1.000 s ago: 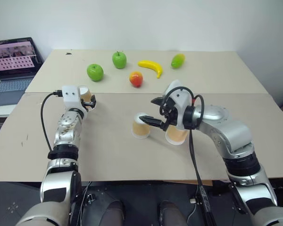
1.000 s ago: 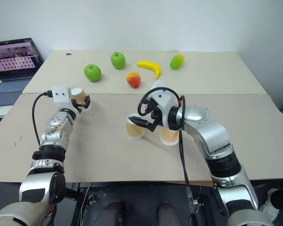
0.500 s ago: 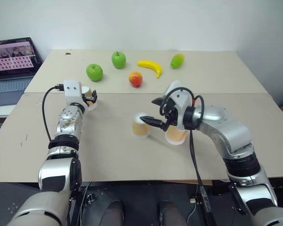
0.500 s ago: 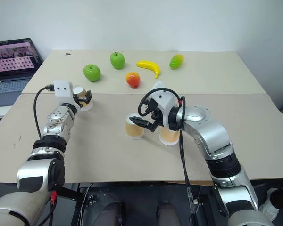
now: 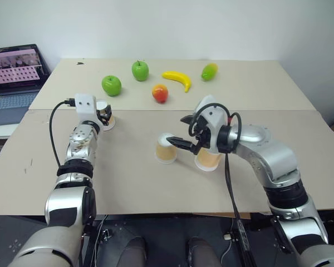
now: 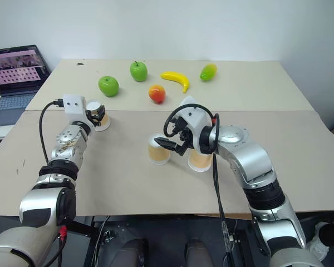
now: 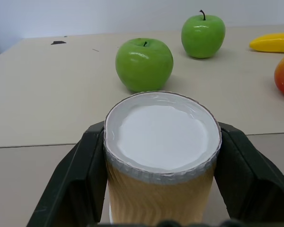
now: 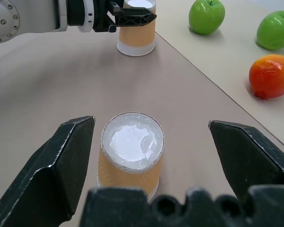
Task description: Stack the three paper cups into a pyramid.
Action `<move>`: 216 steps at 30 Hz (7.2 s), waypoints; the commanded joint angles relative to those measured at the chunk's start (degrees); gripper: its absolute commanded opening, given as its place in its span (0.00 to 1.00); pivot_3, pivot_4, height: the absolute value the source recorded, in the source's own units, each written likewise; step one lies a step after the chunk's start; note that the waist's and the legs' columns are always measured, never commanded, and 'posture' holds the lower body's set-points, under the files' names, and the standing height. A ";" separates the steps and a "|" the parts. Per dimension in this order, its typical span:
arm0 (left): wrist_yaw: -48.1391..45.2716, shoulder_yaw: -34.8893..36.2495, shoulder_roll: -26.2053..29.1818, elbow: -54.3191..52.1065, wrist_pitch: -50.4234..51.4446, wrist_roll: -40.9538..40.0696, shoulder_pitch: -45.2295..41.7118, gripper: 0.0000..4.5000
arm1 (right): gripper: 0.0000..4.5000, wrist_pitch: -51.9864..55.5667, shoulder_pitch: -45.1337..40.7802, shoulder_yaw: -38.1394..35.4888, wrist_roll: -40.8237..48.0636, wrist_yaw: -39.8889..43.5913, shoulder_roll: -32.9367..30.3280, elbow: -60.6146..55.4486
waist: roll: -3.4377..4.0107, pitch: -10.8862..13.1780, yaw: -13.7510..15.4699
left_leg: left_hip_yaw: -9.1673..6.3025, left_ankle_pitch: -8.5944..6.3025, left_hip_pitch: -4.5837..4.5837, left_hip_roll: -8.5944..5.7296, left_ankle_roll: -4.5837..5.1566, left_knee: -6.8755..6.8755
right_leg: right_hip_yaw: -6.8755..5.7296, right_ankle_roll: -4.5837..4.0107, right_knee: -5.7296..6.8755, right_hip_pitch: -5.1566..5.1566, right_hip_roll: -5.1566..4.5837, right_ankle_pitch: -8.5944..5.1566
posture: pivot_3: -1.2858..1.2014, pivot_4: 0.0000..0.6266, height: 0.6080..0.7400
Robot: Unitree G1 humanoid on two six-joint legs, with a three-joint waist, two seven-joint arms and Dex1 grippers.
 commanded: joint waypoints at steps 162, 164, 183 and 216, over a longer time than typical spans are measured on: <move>-64.17 -14.26 23.28 -58.57 39.60 -21.72 11.39 1.00 | 0.56 -18.12 -46.23 6.86 -4.87 46.93 4.55 50.13 | 0.39 0.25 -2.44 | 0.03 0.00 -0.10 0.09 0.00 0.03 | 0.05 0.03 0.42 -0.23 0.06 -0.05 | 0.52 0.24 0.94; -63.94 -13.98 23.76 -59.23 40.04 -21.89 11.72 1.00 | 0.56 -19.81 -46.32 6.81 -5.77 47.25 5.56 52.16 | 0.39 0.25 -2.64 | 0.04 0.00 -0.10 0.09 0.00 0.03 | 0.05 0.03 0.49 -0.28 0.07 -0.05 | 0.52 0.24 0.94; -63.62 -8.83 32.49 -61.47 41.69 -23.32 17.06 1.00 | 0.56 -25.07 -43.48 5.65 -9.15 47.71 10.82 59.15 | 0.39 0.25 -2.83 | 0.15 0.04 -0.21 0.11 -0.06 0.00 | 0.05 0.03 0.89 -0.77 0.05 -0.05 | 0.52 0.24 0.94; -61.87 -8.75 31.59 -63.13 42.32 -24.34 17.70 1.00 | 0.99 -29.41 -45.31 2.09 -11.17 46.86 12.66 63.87 | 0.39 0.25 -2.88 | 0.18 0.04 -0.24 0.13 -0.06 -0.01 | 0.06 0.03 0.90 -0.82 0.06 -0.05 | 0.52 0.24 0.94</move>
